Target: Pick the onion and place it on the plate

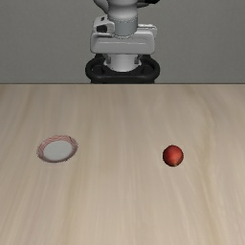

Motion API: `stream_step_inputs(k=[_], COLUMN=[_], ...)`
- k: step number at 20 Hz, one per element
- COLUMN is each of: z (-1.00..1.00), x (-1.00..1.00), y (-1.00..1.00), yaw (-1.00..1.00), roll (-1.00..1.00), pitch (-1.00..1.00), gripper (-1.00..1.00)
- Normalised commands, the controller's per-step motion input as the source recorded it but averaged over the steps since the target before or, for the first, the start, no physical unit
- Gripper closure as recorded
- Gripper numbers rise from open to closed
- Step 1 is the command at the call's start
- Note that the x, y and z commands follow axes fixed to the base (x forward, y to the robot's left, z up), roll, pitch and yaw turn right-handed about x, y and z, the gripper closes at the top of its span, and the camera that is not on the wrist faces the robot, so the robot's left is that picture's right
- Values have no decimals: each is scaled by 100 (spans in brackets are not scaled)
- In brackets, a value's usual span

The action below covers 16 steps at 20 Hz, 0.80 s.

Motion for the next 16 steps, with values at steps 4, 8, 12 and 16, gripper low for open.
stream_step_inputs(k=[4, 8, 12, 16], z=[0, 0, 0, 0], x=[0, 0, 0, 50], y=[100, 100, 100, 50], yaw=[0, 0, 0, 0], roll=[0, 0, 0, 0], pitch=[0, 0, 0, 0], gripper=[-100, -100, -100, -100])
